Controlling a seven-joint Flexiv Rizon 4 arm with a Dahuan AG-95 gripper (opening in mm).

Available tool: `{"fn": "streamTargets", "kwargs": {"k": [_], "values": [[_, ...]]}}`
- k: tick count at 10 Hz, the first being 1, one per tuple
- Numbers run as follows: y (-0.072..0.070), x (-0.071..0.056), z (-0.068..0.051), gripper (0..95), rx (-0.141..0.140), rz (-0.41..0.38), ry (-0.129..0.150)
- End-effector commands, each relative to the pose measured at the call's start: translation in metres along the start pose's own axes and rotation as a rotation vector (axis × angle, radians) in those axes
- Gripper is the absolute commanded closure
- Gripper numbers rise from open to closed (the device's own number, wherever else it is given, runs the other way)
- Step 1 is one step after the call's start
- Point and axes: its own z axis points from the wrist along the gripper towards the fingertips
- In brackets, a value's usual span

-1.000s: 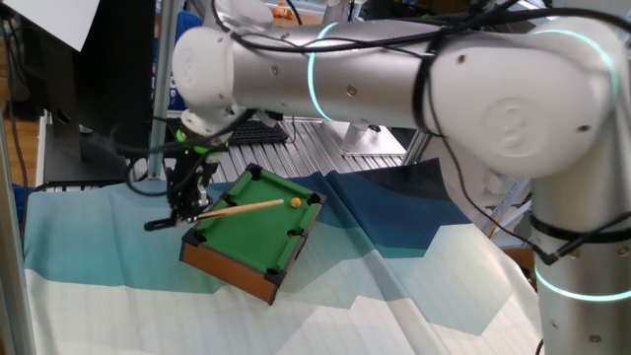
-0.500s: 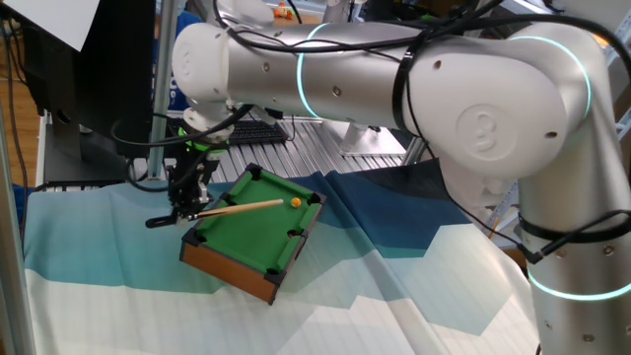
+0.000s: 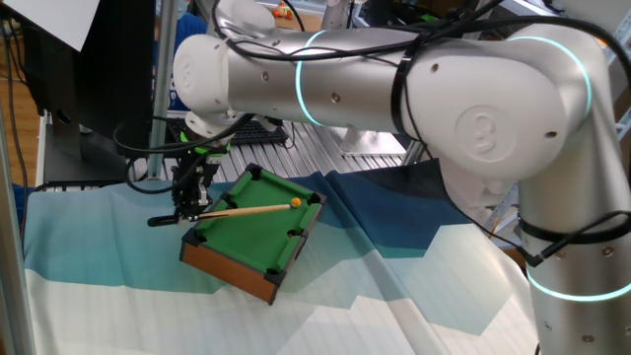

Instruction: Hit the pool ball

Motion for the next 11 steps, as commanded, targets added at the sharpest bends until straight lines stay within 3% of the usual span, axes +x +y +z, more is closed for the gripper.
{"fn": "streamTargets", "kwargs": {"k": [1, 3, 7, 11], "values": [[0.0004, -0.0016, 0.0021, 95.0, -0.007, -0.023, 0.001], [0.0005, -0.0014, 0.0019, 95.0, -0.009, -0.041, 0.007], [0.0007, -0.0013, 0.0017, 95.0, -0.017, -0.085, -0.016], [0.0006, -0.0012, 0.0018, 95.0, -0.009, -0.091, -0.011]]}}
